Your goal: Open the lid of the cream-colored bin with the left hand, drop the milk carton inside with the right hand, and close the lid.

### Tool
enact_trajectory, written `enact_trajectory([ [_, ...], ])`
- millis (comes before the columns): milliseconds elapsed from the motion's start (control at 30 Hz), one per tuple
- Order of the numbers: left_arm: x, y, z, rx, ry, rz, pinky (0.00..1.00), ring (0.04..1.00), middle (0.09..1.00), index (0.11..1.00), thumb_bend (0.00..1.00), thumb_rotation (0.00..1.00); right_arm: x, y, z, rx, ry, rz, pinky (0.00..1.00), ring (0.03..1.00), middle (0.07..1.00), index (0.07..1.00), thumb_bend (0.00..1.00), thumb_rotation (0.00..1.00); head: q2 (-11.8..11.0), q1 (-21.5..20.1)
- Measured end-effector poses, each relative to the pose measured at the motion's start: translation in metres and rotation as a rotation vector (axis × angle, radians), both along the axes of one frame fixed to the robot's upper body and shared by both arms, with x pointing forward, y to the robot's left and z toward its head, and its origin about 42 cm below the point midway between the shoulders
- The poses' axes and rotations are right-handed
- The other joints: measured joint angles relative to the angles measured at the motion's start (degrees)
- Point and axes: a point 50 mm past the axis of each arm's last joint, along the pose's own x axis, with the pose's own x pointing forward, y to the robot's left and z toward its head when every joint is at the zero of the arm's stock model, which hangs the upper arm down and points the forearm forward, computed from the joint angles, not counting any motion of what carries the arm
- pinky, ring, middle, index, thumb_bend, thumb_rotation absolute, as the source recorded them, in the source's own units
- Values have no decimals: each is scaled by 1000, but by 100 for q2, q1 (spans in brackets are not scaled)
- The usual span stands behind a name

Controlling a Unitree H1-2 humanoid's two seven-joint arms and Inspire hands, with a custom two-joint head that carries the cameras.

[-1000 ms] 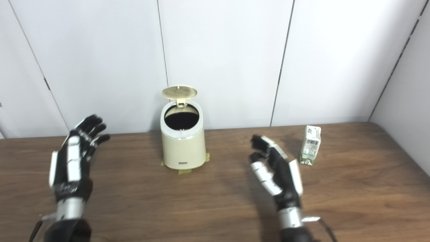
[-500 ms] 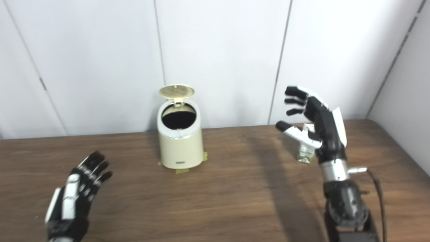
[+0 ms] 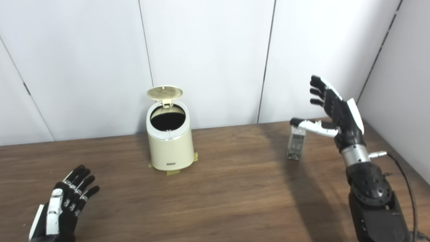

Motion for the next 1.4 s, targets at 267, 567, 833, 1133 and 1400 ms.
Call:
enact_trajectory([
  [267,4,9,-3,4,12,2,854,899,902,872,202,912,2,-12,-20,-7,63,-30,885,915,914,913,910,275,70,-193],
  [567,3,13,-4,2,21,14,849,893,894,869,211,916,13,-30,-54,23,173,-33,849,891,896,905,982,259,114,-246],
  [833,3,16,-4,13,27,11,871,904,901,876,205,939,19,-34,-62,27,216,-22,828,868,887,900,971,238,141,-316],
  [1133,0,24,-5,25,45,8,876,909,905,880,199,953,30,-38,-80,74,305,-8,812,868,898,883,983,221,158,-369],
  [1400,-4,26,-5,23,48,2,869,910,908,887,195,937,38,-35,-79,96,334,63,784,828,863,854,984,252,211,-378],
])
